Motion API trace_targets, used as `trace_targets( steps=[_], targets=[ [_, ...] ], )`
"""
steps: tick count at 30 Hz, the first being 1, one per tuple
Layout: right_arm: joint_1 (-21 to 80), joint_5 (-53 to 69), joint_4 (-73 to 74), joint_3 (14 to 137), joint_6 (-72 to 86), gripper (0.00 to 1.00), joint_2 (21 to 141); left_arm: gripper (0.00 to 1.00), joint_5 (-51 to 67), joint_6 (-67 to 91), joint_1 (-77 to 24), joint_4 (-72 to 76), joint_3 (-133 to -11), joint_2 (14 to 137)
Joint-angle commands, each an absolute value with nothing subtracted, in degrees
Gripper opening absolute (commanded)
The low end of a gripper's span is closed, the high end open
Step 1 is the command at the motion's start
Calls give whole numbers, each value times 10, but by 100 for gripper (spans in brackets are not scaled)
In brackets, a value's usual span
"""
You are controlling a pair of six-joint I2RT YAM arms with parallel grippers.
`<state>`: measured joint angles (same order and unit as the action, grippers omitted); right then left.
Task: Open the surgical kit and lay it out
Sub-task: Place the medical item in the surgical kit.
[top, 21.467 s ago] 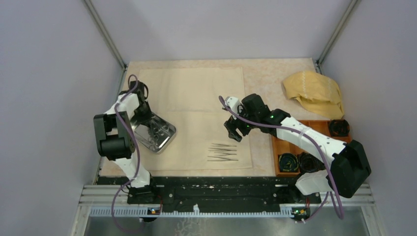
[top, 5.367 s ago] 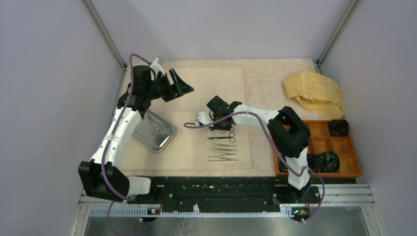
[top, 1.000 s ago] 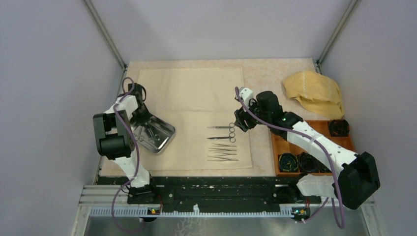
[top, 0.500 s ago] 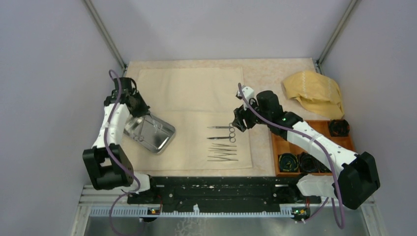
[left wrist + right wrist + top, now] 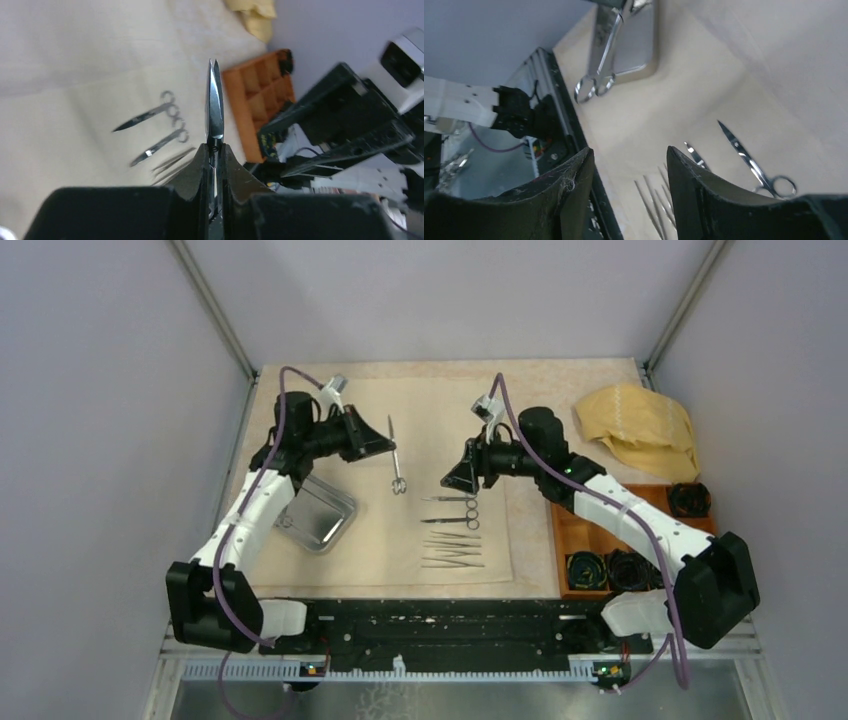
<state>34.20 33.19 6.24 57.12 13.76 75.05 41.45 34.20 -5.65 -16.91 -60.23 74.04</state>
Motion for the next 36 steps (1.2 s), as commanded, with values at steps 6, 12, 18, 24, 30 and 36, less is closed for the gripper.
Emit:
trace_targets(
  steps=[6,12,18,24,30,36],
  targets=[
    [336,441,-212,595,377,51,778,0,573,454,-155,114,-631,731],
    [336,454,-349,562,499,39,795,0,583,453,-183,121,-649,743],
    [336,459,-400,549,527,33,800,0,587,458,-195,134,-648,745],
    [336,470,-470,521,567,9,805,0,591,458,-196,140,-645,742],
    [335,456,-424,512,523,0,798,8,563,434,-194,108,-648,739],
    [335,362,-153,542,266,0,770,64,430,343,-182,-69,-664,706]
  ],
)
